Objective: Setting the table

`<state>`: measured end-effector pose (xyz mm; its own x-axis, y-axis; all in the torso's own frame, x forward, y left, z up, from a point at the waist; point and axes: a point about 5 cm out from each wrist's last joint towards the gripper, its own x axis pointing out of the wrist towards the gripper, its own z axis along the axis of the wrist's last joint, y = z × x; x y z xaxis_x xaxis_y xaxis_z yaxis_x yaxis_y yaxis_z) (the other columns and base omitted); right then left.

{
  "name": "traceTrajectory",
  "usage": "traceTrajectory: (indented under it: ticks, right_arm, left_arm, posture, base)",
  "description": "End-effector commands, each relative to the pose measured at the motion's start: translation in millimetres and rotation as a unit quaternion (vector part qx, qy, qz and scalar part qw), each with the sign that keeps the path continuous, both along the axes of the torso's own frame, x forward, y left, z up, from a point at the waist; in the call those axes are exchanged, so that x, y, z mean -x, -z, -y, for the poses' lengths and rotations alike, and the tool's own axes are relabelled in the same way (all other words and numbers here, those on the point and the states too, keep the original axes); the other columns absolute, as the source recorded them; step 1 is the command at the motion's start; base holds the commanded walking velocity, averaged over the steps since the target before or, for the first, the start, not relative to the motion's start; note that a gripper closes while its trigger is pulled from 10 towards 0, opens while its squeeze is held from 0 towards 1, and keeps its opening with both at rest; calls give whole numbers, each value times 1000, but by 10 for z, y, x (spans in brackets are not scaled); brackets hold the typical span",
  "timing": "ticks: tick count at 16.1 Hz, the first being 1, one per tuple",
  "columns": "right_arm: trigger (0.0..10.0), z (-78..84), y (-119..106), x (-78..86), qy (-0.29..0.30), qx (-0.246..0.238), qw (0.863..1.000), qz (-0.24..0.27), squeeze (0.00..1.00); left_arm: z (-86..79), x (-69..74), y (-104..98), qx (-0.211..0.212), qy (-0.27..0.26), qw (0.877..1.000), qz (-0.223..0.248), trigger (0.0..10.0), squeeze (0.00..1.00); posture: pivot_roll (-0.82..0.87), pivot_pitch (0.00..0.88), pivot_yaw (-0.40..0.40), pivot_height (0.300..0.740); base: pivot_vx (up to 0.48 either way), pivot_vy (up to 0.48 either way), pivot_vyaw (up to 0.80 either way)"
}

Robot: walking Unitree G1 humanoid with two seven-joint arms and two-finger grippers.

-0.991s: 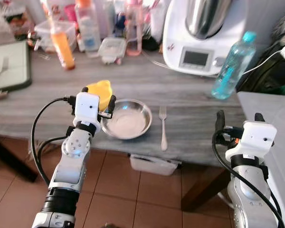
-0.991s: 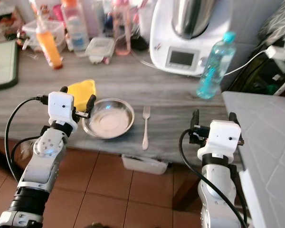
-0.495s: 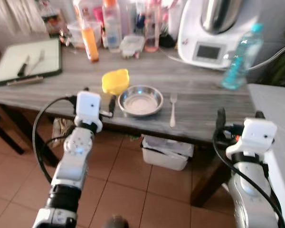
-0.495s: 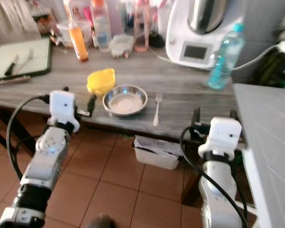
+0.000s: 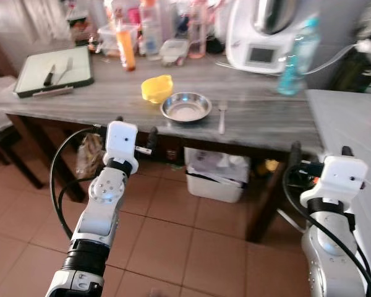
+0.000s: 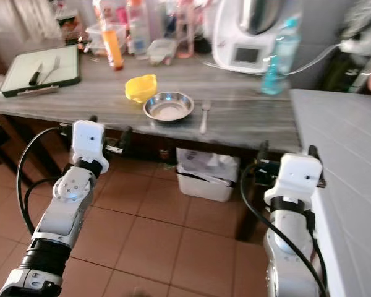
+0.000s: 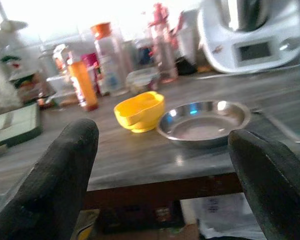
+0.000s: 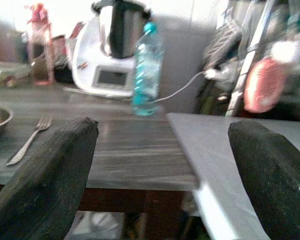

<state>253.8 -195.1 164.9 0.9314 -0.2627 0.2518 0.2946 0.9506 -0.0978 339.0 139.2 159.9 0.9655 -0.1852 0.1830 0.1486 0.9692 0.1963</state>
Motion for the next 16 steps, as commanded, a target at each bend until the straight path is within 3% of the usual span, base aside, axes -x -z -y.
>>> traceTrajectory:
  ticks: [1, 10, 14, 16]
  right_arm:
    - [10000, -62, -42, -5, -13, -2, 1000, 11, 0]
    - [10000, -67, -45, -14, -12, -3, 1000, 11, 0]
    - [10000, -42, -51, -21, -9, -2, 1000, 10, 0]
    - [10000, -41, -52, -20, -9, -1, 1000, 9, 0]
  left_arm:
    - [-60, 6, 24, -3, -9, 1000, -4, 10000, 0]
    - [-14, 6, 35, -2, 0, 1000, -5, 10000, 0]
    - [175, 73, 130, 7, 73, 997, -23, 10000, 0]
    - [233, 96, 135, 10, 82, 996, -21, 10000, 0]
  posture:
    - [118, 48, 11, 740]
    - [115, 47, 13, 740]
    - [110, 50, 11, 740]
    - [109, 52, 9, 740]
  base:
    - [-304, 0, 0]
    - [-305, 0, 0]
    - [-66, 0, 0]
    - [0, 0, 0]
